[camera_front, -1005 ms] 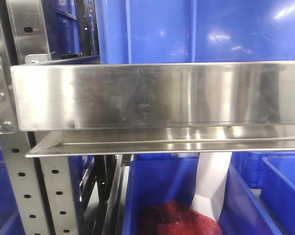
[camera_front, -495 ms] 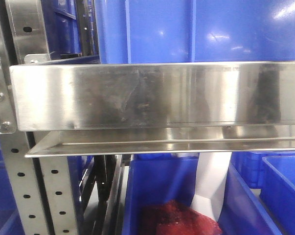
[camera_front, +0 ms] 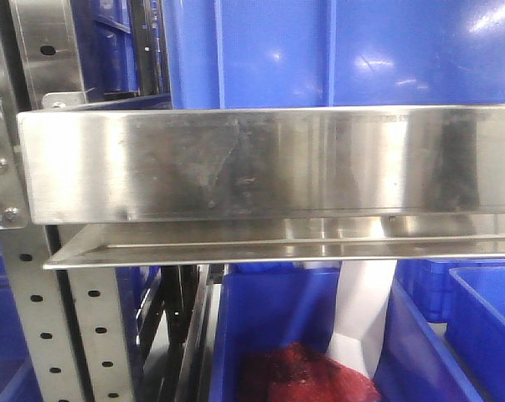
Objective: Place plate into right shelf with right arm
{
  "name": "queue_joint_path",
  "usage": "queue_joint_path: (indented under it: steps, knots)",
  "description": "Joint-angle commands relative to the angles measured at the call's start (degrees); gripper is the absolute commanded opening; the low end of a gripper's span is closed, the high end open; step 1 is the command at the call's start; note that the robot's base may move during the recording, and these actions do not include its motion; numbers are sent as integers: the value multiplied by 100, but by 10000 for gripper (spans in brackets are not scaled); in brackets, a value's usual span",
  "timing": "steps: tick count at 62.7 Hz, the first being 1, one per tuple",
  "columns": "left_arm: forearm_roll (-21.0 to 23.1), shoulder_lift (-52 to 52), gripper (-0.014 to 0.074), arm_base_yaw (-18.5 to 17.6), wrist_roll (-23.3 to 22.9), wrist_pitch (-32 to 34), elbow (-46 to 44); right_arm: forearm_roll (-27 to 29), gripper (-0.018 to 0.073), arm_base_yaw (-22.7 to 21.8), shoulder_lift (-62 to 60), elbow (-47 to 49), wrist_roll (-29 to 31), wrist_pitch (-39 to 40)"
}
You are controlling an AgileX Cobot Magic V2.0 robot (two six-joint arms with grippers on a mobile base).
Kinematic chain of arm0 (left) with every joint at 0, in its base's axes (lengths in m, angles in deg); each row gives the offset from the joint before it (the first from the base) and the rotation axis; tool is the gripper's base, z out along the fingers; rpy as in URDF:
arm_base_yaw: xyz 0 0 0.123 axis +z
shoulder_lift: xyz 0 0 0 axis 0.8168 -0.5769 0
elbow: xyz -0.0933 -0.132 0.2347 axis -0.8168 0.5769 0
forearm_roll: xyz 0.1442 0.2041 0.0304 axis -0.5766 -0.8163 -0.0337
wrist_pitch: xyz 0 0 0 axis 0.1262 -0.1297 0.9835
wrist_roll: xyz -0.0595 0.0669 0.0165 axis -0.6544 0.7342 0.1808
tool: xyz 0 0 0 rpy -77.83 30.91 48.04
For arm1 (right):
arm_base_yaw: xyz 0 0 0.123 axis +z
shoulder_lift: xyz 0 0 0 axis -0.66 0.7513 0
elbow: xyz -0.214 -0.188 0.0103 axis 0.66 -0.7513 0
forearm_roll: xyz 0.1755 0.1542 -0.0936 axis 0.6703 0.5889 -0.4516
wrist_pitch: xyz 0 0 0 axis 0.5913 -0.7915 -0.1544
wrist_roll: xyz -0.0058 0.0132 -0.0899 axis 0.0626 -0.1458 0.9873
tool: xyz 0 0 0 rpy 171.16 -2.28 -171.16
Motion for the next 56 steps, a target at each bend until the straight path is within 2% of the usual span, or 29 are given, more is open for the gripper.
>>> queue_joint_path:
  steps: [1,7,15,19,28,56]
  knots:
    - [13,24,-47,-38,-34,483,57,-8,589,-25,-700,236,40,316]
    - [13,24,-47,-38,-34,483,57,-8,478,-25,-1272,236,40,-125]
    - [13,24,-47,-38,-34,483,57,-8,160,-25,-1999,230,40,-1013]
    - [13,24,-47,-38,-34,483,57,-20,45,-25,-2277,230,40,-1292]
    - [13,24,-47,-38,-34,483,57,-64,57,-25,-2642,230,40,-1654]
    - [13,24,-47,-38,-34,483,57,-64,57,-25,-2784,230,40,-1679]
